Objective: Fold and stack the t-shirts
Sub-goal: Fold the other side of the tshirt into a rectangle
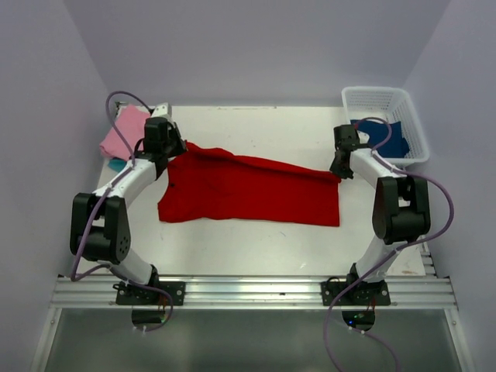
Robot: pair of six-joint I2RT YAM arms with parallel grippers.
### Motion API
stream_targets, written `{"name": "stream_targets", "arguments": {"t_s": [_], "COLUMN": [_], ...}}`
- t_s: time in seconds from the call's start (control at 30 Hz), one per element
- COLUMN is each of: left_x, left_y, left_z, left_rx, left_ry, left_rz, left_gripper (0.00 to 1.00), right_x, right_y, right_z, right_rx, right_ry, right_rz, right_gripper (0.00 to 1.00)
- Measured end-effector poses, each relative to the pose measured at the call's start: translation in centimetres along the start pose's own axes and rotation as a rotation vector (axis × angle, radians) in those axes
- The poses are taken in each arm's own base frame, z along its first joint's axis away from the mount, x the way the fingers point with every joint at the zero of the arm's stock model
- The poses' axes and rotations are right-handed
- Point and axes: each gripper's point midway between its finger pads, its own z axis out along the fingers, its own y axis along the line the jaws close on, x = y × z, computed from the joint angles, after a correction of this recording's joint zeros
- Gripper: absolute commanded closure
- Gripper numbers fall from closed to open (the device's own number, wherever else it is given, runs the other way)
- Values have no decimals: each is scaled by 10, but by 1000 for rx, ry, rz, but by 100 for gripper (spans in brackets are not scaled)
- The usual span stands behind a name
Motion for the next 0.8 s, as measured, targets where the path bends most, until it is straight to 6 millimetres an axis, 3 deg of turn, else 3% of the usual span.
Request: {"name": "stream_targets", "arguments": {"t_s": [0.37, 0.57, 0.8], "left_x": [49, 49, 35], "left_y": [16, 16, 12], "left_z": [-11, -16, -32], "left_rx": [-33, -31, -18], "left_ry": [86, 81, 34], "left_rz": [-35, -39, -43], "left_gripper": [100, 100, 100], "right_x": [4, 17, 25], "right_y": [-5, -9, -12], "right_z": [-14, -10, -9], "right_rx": [-17, -7, -2], "right_ry": [-20, 5, 18], "right_rz": [4, -9, -16], "right_gripper": [100, 100, 100]}}
